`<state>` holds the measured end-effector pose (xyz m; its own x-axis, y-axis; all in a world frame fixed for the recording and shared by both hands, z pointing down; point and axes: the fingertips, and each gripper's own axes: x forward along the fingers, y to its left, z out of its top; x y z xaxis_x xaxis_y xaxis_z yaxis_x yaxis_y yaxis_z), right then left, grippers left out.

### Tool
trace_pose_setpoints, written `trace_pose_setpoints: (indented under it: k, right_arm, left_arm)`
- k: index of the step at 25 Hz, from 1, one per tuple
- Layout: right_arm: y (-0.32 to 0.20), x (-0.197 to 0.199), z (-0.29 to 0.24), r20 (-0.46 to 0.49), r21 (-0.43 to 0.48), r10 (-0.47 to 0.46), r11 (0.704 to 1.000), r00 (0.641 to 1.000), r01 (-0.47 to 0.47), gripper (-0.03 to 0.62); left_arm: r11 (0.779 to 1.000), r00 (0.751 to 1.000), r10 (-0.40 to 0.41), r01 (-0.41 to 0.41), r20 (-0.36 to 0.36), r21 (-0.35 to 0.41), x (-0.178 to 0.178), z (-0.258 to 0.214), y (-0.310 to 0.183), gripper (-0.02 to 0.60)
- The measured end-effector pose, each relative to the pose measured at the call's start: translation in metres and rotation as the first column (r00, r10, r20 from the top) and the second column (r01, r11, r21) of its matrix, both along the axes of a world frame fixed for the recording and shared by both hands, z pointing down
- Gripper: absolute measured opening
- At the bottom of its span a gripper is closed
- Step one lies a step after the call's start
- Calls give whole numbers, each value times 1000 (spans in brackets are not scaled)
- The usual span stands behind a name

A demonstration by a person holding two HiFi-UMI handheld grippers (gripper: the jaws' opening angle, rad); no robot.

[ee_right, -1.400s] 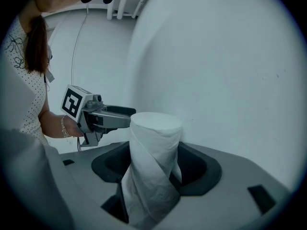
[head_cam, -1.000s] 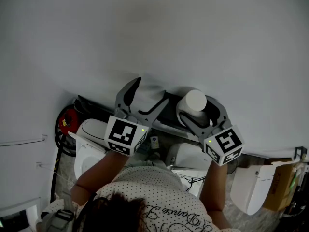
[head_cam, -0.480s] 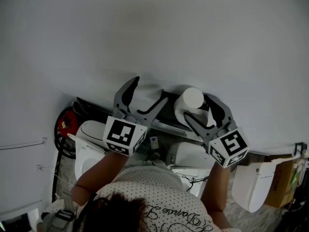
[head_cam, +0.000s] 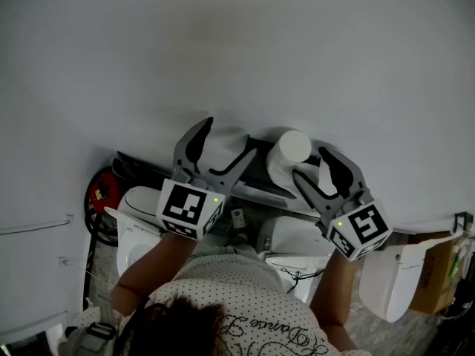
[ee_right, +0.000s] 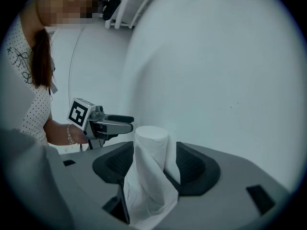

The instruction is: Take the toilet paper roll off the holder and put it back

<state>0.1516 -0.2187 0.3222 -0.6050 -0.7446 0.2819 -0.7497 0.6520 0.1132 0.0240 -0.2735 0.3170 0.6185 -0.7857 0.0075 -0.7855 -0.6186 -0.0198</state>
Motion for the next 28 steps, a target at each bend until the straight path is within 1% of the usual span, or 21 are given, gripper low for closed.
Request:
trace_pose_setpoints:
  k: [2, 3, 4, 6, 7, 8, 12, 15, 16, 21, 28]
  right_arm:
    - [1, 3, -2, 13, 11, 17, 1000, 1000, -17, 263]
    - [1, 5, -3, 21, 17, 31, 999, 999, -31, 245]
    - [0, 7, -4, 31, 22, 47, 999, 998, -48, 227]
    - [0, 11, -6, 52, 36, 81, 996, 995, -83, 194]
    - [1, 13, -7, 63, 43, 95, 994, 993, -98, 182]
    - [2, 14, -8, 73, 52, 107, 992, 992, -111, 168]
    - [7, 14, -13, 100, 95, 140, 984, 985, -149, 110]
    - [12, 16, -17, 113, 148, 171, 971, 979, -186, 40]
    - [13, 16, -18, 118, 165, 182, 966, 976, -200, 16]
    - [18, 14, -18, 130, 199, 211, 952, 969, -234, 12]
    - [22, 8, -19, 190, 223, 222, 939, 956, -262, 12]
  left_arm:
    - [1000, 1000, 7, -7, -1, 3, 0, 0, 1, 375]
    - [1000, 1000, 12, -12, -3, 3, 0, 0, 2, 349]
    - [1000, 1000, 17, -17, -7, 2, 0, 0, 2, 305]
    - [1000, 1000, 16, -16, -14, -2, -1, 2, 3, 193]
    - [1000, 1000, 12, -12, -16, -3, -2, 3, 4, 151]
    - [1000, 1000, 10, -10, -18, -2, -3, 4, 5, 128]
    - [1000, 1000, 18, -18, -23, 8, -2, 3, 9, 93]
    - [999, 999, 27, -27, -29, 19, -1, 1, 12, 43]
    - [999, 999, 31, -30, -31, 21, 0, 1, 13, 35]
    - [999, 998, 47, -46, -41, 29, 3, 0, 19, 12]
    - [998, 998, 46, -45, -49, 36, 2, 1, 21, 6]
